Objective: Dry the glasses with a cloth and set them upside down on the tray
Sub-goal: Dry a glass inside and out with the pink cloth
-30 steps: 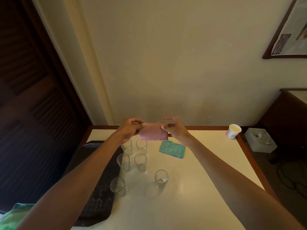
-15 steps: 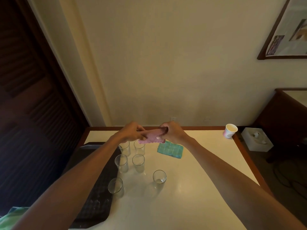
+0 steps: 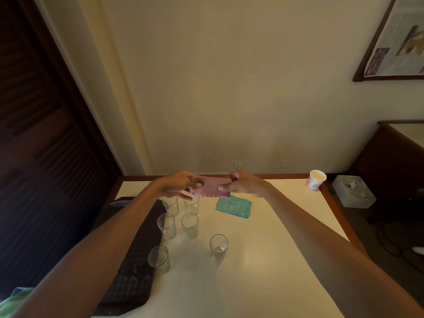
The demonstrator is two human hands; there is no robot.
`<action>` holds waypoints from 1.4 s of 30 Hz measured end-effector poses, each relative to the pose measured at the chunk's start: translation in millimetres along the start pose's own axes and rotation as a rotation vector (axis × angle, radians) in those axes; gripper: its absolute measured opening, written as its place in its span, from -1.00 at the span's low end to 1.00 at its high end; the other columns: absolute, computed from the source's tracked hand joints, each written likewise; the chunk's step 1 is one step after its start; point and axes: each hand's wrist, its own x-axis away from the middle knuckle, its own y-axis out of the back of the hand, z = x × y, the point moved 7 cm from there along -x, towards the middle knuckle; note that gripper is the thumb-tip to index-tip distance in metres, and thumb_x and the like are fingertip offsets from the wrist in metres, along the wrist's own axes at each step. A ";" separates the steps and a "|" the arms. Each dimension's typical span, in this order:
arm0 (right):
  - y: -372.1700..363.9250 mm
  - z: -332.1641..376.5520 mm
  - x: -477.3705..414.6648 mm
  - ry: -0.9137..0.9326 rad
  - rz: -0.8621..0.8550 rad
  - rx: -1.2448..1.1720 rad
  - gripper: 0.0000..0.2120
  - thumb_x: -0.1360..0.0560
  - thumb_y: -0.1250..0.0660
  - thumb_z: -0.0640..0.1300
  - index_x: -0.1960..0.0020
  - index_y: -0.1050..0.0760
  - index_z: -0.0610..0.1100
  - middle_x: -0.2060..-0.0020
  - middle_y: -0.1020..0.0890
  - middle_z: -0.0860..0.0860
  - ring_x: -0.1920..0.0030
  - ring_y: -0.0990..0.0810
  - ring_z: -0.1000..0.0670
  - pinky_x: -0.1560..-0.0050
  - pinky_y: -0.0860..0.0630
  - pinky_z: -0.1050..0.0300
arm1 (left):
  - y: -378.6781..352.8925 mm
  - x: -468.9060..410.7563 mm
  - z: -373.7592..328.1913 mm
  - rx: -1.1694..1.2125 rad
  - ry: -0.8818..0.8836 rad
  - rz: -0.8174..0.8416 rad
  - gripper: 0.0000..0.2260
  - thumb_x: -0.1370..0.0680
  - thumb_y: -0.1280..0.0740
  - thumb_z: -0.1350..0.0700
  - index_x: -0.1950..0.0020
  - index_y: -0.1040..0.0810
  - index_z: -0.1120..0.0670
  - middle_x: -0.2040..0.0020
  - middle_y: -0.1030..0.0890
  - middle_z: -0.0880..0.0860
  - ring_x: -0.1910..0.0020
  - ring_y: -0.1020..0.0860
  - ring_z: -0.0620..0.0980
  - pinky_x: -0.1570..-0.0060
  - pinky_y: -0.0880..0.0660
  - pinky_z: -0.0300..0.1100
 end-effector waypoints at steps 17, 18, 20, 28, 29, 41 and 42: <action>-61.5 -37.9 23.5 -0.110 0.378 -0.192 -0.69 -0.61 -0.33 -0.13 -0.28 -0.50 -0.29 -0.07 -0.70 -0.15 0.09 -0.71 -0.08 0.12 -0.62 0.12 | -31.3 -7.4 23.6 -0.016 -0.152 -0.047 -0.77 -0.53 -0.52 0.17 -0.17 -0.69 0.17 0.00 -0.74 0.12 0.05 -0.69 0.03 0.09 -0.60 -0.21; -65.0 -48.1 23.0 -0.123 0.366 -0.173 -0.70 -0.62 -0.33 -0.16 -0.28 -0.49 -0.30 -0.09 -0.70 -0.16 0.07 -0.71 -0.09 0.10 -0.62 0.09 | -35.0 -9.3 33.8 -0.015 -0.142 -0.061 -0.80 -0.55 -0.51 0.19 -0.16 -0.69 0.15 0.03 -0.73 0.11 0.07 -0.68 0.03 0.11 -0.60 -0.21; -67.0 -70.0 21.5 -0.161 0.307 -0.135 -0.73 -0.62 -0.32 -0.18 -0.26 -0.47 -0.31 -0.05 -0.71 -0.16 0.11 -0.71 -0.09 0.15 -0.62 0.08 | -40.5 -13.8 54.8 -0.028 -0.122 -0.099 -0.78 -0.55 -0.51 0.17 -0.19 -0.67 0.09 -0.01 -0.73 0.09 0.03 -0.68 0.05 0.05 -0.63 -0.17; -89.6 -141.4 31.1 -0.243 0.145 -0.277 -0.90 -0.61 -0.31 -0.19 -0.03 -0.52 -0.23 0.24 -0.62 -0.08 0.39 -0.49 0.01 0.29 -0.41 0.09 | -111.4 -29.9 161.5 -0.222 -0.003 -0.095 -0.07 -0.28 -0.72 0.03 -0.55 -0.31 -0.06 -0.28 -0.49 0.06 -0.08 -0.53 0.00 -0.02 -0.49 -0.19; -95.6 -149.7 31.3 -0.261 0.135 -0.284 -0.87 -0.61 -0.31 -0.16 -0.03 -0.54 -0.24 0.26 -0.63 -0.07 0.38 -0.49 -0.01 0.28 -0.40 0.09 | -121.3 -33.0 170.3 -0.215 -0.004 -0.111 -0.03 -0.26 -0.73 0.03 -0.57 -0.29 -0.06 -0.31 -0.46 0.05 -0.13 -0.51 0.00 -0.04 -0.45 -0.20; -128.9 -174.2 20.6 -0.318 0.042 -0.155 -0.53 -0.59 -0.29 0.20 0.28 -0.54 -0.16 0.52 -0.55 0.02 0.57 -0.38 0.03 0.53 -0.31 0.27 | -164.0 -67.9 192.7 -0.150 -0.008 -0.252 -0.35 -0.32 -0.68 0.02 -0.37 -0.54 0.03 -0.18 -0.69 0.01 -0.12 -0.62 0.06 -0.07 -0.50 -0.12; -127.3 -173.8 19.6 -0.327 0.054 -0.124 -0.52 -0.58 -0.30 0.21 0.29 -0.53 -0.17 0.53 -0.54 0.02 0.58 -0.38 0.04 0.53 -0.32 0.27 | -161.2 -67.8 191.7 -0.152 -0.007 -0.258 -0.37 -0.32 -0.68 0.01 -0.33 -0.56 0.02 -0.15 -0.70 0.00 -0.09 -0.62 0.05 -0.05 -0.51 -0.11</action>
